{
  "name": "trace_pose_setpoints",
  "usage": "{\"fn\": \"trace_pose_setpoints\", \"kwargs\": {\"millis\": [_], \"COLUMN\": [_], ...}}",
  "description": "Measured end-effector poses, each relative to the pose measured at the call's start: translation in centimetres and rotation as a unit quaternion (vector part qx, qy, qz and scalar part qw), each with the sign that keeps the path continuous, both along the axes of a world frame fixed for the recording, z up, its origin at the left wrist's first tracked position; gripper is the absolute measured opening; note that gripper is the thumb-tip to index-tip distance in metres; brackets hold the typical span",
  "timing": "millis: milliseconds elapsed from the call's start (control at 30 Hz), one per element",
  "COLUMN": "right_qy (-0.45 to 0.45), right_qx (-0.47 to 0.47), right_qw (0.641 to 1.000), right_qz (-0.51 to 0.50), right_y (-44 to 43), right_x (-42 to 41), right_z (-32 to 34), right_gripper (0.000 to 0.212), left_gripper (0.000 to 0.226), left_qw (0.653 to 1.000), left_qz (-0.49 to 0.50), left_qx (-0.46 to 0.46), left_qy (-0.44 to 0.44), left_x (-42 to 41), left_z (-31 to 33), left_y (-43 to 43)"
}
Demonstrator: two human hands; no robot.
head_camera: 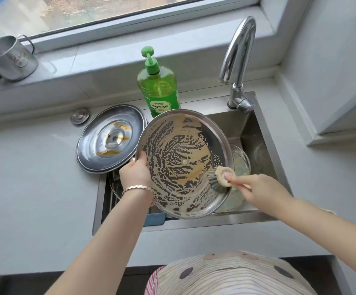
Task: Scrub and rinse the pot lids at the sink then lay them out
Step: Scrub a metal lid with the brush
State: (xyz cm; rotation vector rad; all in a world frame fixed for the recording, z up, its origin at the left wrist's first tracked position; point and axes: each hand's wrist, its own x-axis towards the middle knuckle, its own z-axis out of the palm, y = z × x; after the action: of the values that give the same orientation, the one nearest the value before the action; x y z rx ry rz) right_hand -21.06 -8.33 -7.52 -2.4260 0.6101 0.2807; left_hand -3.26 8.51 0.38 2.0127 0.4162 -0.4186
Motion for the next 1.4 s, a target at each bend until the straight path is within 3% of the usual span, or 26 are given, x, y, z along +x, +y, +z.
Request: {"fn": "trace_pose_setpoints", "kwargs": {"millis": [133, 267, 333, 433, 567, 600, 733, 867, 1033, 1167, 1300, 1400], "right_qy": [-0.002, 0.002, -0.002, 0.018, 0.002, -0.006, 0.029, -0.002, 0.025, -0.026, -0.036, -0.054], "right_qx": [0.089, 0.021, 0.010, 0.081, -0.012, -0.012, 0.022, -0.054, -0.009, -0.040, 0.018, -0.039], "right_qw": [0.989, 0.997, 1.000, 0.991, 0.997, 0.997, 0.995, 0.996, 0.998, 0.995, 0.999, 0.993], "right_qz": [0.115, -0.067, -0.007, 0.102, -0.072, -0.072, 0.094, -0.071, 0.061, -0.085, -0.020, -0.098], "right_y": [3.5, -0.6, 0.7, 3.4, -0.6, -0.4, 2.6, -1.3, 1.4, -1.1, 1.2, -1.0], "right_x": [-1.1, 0.1, 0.1, -0.9, 0.2, 0.3, -0.2, 0.6, 0.3, 1.0, 1.8, 2.6], "right_z": [0.7, 0.1, 0.5, 1.0, 0.0, 0.1, 0.6, 0.2, 0.6, 0.0, 0.0, 0.1], "right_gripper": [0.031, 0.032, 0.031, 0.030, 0.032, 0.032, 0.032, 0.033, 0.032, 0.031, 0.033, 0.035], "left_gripper": [0.038, 0.040, 0.041, 0.042, 0.043, 0.044, 0.051, 0.049, 0.048, 0.045, 0.031, 0.035], "left_qw": [1.000, 1.000, 1.000, 1.000, 1.000, 1.000, 0.996, 0.990, 0.987, 0.988, 0.985, 0.983], "left_qz": [-0.007, -0.002, 0.002, -0.007, -0.007, -0.011, -0.063, -0.110, -0.127, -0.129, -0.161, -0.176], "left_qx": [-0.008, 0.007, 0.009, -0.003, -0.012, -0.012, 0.009, 0.031, 0.056, 0.055, 0.061, 0.055], "left_qy": [0.003, 0.002, 0.001, -0.015, -0.018, -0.018, -0.058, -0.080, -0.075, -0.065, -0.029, -0.009], "left_x": [-0.4, -0.5, -0.6, -0.7, -0.9, -1.1, -1.2, -0.9, -0.6, -0.4, -1.1, -2.0], "left_z": [-0.2, -0.2, -0.2, -0.3, -0.5, -0.6, -0.7, -1.2, -1.5, -1.7, -2.4, -2.8], "left_y": [0.0, 0.2, 0.1, 0.0, 0.2, 0.1, 0.2, 0.6, 0.9, 1.0, 1.1, 1.1]}}
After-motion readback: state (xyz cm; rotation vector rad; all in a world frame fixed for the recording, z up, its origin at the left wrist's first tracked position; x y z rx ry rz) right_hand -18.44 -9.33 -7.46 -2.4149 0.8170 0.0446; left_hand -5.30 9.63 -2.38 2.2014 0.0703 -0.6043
